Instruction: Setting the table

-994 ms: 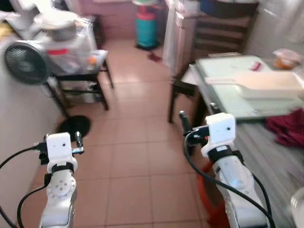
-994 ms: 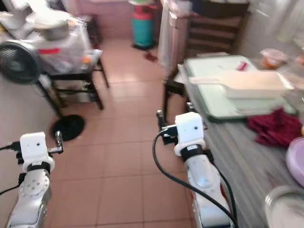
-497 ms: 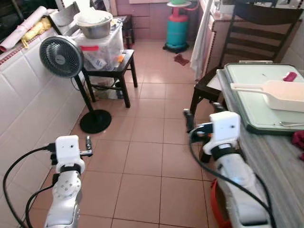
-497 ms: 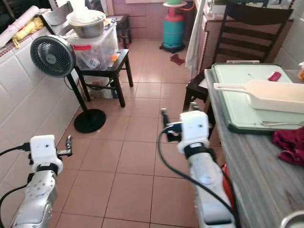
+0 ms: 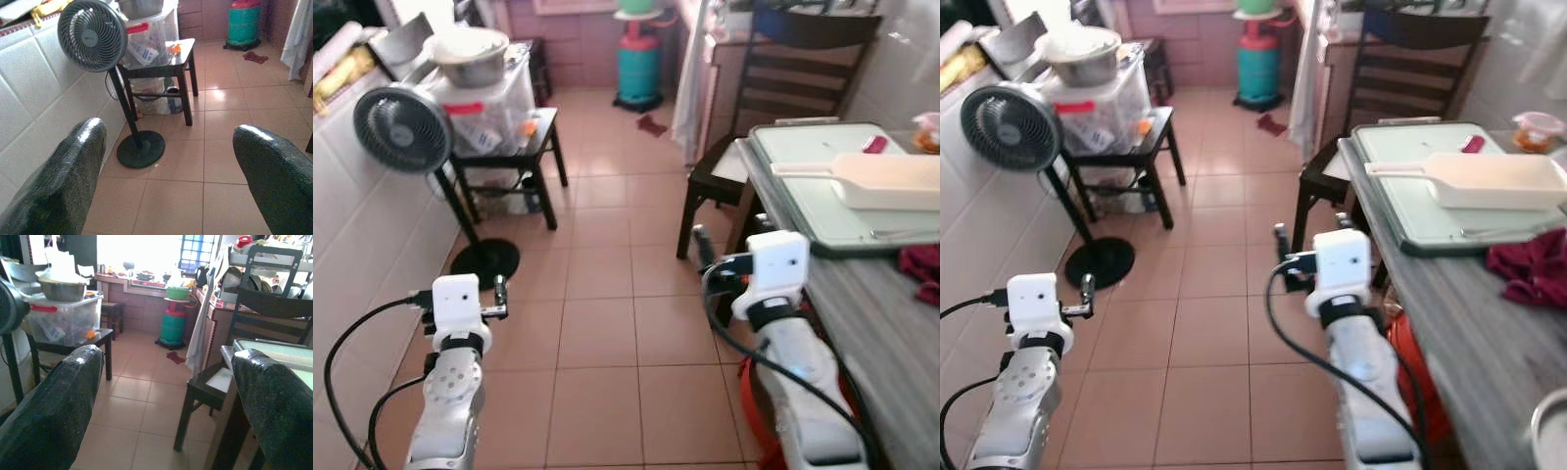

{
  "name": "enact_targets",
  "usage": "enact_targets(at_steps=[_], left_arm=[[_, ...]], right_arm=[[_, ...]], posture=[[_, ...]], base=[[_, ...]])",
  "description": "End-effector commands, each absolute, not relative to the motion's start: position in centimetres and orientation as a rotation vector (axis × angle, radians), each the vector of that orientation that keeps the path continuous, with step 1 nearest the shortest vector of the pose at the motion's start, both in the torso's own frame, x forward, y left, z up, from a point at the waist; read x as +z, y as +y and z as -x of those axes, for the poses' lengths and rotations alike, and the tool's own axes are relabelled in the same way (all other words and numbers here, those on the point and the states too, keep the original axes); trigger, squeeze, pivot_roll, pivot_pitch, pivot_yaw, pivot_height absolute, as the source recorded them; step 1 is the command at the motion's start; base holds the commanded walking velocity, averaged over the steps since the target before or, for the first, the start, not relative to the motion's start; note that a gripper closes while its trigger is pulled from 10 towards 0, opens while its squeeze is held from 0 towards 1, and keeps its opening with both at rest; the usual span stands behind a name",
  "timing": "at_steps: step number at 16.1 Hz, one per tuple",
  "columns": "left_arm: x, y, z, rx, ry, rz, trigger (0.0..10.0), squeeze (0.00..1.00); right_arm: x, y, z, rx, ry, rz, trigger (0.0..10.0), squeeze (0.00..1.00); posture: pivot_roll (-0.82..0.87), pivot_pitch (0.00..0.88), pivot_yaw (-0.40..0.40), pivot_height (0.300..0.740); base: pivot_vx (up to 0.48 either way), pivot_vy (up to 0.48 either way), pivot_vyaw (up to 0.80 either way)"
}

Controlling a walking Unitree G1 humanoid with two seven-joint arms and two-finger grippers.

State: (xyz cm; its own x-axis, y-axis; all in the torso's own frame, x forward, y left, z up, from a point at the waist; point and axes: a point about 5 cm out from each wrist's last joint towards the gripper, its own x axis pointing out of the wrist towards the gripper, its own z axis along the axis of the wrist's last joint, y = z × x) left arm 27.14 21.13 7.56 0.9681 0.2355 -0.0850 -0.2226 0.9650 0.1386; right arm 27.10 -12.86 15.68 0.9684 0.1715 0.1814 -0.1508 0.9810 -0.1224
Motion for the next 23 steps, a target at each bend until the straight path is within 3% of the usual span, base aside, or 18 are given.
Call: enact_targets(at_steps=[1, 23], left_arm=[[7.4, 21.5, -27.1, 0.234, 0.111, -0.134, 10.0, 0.0], [6.7, 21.7, -27.0, 0.238, 0.136, -0.127, 10.0, 0.0]], right_arm=[[15.6, -12.9, -27.1, 0.159, -0.194, 0.103, 10.0, 0.0], [14.4, -13.0, -27.5, 0.16, -0.153, 0.09, 10.0, 0.0]], posture=[[-0.05, 0.041, 0.052, 0.74], [-0.04, 0.046, 0.052, 0.74]], base=[[0.0, 0.352, 0.0], [0.0, 0.353, 0.0]])
